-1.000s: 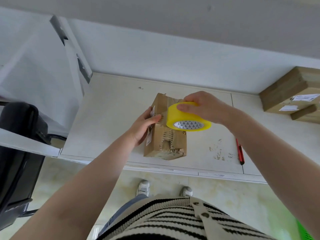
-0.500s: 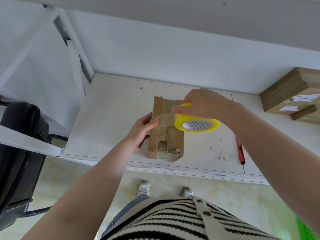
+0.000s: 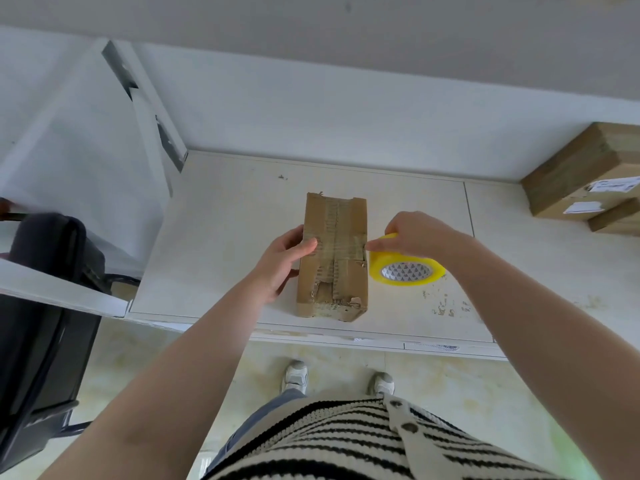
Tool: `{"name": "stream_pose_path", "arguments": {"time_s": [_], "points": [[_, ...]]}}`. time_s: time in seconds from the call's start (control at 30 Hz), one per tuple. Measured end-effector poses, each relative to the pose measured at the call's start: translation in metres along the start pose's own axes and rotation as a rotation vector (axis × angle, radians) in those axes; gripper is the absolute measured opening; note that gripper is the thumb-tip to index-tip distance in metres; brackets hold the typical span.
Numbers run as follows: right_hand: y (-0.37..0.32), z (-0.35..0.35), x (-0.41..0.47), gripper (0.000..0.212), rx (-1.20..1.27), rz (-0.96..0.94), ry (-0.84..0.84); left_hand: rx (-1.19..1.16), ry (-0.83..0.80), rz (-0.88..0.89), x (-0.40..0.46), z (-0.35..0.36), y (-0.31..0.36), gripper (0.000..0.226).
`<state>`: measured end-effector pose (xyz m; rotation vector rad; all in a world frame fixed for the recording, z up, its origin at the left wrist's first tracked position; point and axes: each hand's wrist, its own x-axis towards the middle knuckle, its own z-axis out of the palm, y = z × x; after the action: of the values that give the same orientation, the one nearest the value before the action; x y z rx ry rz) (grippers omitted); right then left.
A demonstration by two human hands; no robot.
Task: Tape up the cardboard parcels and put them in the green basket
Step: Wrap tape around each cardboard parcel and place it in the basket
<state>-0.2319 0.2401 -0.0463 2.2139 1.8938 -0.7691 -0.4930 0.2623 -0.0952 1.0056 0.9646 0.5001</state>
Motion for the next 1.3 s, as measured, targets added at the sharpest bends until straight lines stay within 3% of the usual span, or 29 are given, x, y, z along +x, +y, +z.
{"name": "stream_pose_path", "arguments": {"time_s": [0.23, 0.33, 0.43, 0.53, 0.6, 0.87, 0.97, 1.03, 1.2, 1.3], "points": [[0.006, 0.011, 0.007, 0.053, 0.091, 0.017, -0.047, 0.150, 0.045, 0.019, -0.001, 0.003, 0.006, 0.061], [0.007, 0.015, 0.008, 0.053, 0.098, 0.010, -0.044, 0.623, 0.141, 0.074, 0.008, 0.015, 0.019, 0.075], [0.007, 0.015, 0.008, 0.055, 0.085, -0.004, -0.047, 1.157, 0.256, 0.250, 0.017, 0.042, 0.023, 0.072], [0.007, 0.015, 0.008, 0.054, 0.083, -0.004, -0.053, 1.527, 0.335, 0.297, 0.018, 0.060, 0.010, 0.074], [0.007, 0.016, 0.008, 0.052, 0.095, -0.005, -0.057, 1.650, 0.377, 0.317, 0.020, 0.060, 0.002, 0.075], [0.004, 0.018, 0.004, 0.051, 0.130, 0.008, -0.038, 1.707, 0.386, 0.273, 0.020, 0.061, 0.003, 0.074], [0.003, 0.012, -0.005, 0.060, 0.232, -0.026, -0.014, 1.618, 0.361, 0.285, 0.017, 0.050, 0.006, 0.075], [0.000, 0.004, -0.012, 0.055, 0.338, -0.067, 0.007, 1.493, 0.346, 0.269, 0.015, 0.036, 0.009, 0.078], [-0.022, -0.007, -0.017, 0.045, 0.340, -0.144, 0.047, 1.275, 0.348, 0.000, 0.013, 0.019, 0.019, 0.103], [-0.025, -0.010, -0.019, 0.044, 0.370, -0.163, 0.042, 1.223, 0.343, -0.040, 0.012, 0.017, 0.020, 0.102]]}}
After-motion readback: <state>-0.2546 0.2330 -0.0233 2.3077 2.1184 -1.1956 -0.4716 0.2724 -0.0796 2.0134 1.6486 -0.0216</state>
